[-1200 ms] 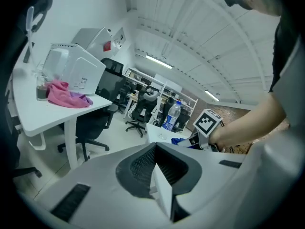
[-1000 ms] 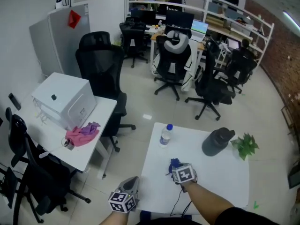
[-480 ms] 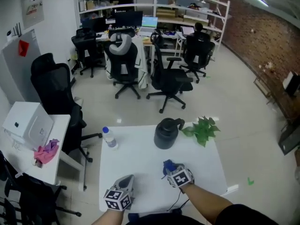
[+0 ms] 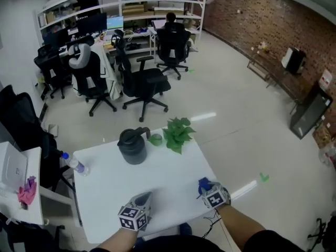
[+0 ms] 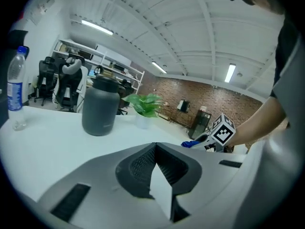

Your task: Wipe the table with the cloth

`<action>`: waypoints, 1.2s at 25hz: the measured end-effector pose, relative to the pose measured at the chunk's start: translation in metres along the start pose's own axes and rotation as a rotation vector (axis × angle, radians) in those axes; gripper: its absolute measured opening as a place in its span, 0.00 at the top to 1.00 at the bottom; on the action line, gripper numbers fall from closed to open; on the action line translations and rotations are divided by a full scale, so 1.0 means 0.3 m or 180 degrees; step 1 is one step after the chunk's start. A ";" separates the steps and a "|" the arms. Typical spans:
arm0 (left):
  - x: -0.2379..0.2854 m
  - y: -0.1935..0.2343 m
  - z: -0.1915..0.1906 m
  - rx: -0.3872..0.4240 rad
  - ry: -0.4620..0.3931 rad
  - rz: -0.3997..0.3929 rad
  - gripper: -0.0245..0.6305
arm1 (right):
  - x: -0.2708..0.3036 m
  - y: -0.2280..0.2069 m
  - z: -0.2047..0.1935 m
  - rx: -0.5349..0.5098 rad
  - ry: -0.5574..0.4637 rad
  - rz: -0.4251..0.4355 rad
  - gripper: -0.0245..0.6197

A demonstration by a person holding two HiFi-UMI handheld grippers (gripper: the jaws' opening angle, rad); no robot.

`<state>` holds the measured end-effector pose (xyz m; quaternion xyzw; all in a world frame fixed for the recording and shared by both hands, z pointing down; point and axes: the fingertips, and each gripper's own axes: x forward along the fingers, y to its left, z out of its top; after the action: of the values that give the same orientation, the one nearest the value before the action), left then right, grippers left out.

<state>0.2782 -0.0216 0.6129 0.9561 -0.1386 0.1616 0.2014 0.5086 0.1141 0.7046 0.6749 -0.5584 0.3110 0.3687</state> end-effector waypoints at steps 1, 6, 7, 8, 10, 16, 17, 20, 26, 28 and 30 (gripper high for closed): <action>0.034 -0.038 -0.006 0.0008 0.0035 -0.0061 0.96 | -0.008 -0.035 -0.045 0.0008 0.0035 -0.0043 0.85; 0.132 -0.177 -0.030 0.0070 0.0190 -0.0267 0.96 | 0.005 -0.079 -0.194 -0.0260 0.0134 -0.0106 0.81; 0.137 -0.189 -0.032 0.0083 0.0211 -0.0279 0.96 | 0.008 -0.075 -0.198 -0.0347 0.0110 -0.0132 0.80; 0.137 -0.196 -0.032 0.0094 0.0225 -0.0283 0.96 | 0.011 -0.071 -0.197 -0.0409 0.0091 -0.0148 0.77; 0.126 -0.198 -0.029 0.0105 0.0229 -0.0272 0.96 | 0.016 -0.068 -0.192 -0.0454 0.0082 -0.0134 0.75; -0.007 -0.096 0.050 0.0008 0.0040 -0.0110 0.96 | -0.104 -0.069 -0.012 -0.0048 -0.0296 -0.0066 0.57; -0.047 -0.060 0.074 -0.0010 -0.0028 -0.0052 0.96 | -0.144 -0.053 0.056 0.0020 -0.0443 -0.0039 0.57; -0.179 0.066 0.135 -0.0014 -0.0211 0.0177 0.96 | -0.214 0.069 0.263 0.0044 -0.0917 0.0305 0.57; -0.481 0.275 0.161 0.0020 -0.0406 0.0606 0.96 | -0.189 0.404 0.505 -0.0118 -0.1314 0.1001 0.94; -0.567 0.321 0.142 -0.0013 -0.0438 0.0729 0.96 | -0.174 0.483 0.565 -0.0111 -0.1453 0.1212 0.94; -0.638 0.345 0.118 -0.0056 -0.0462 0.0838 0.96 | -0.174 0.541 0.617 -0.0104 -0.1576 0.1407 0.94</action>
<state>0.0791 -0.0896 0.5475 0.9371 -0.2783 0.1158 0.1762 0.3409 -0.0319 0.5868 0.5865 -0.7689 0.2010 0.1562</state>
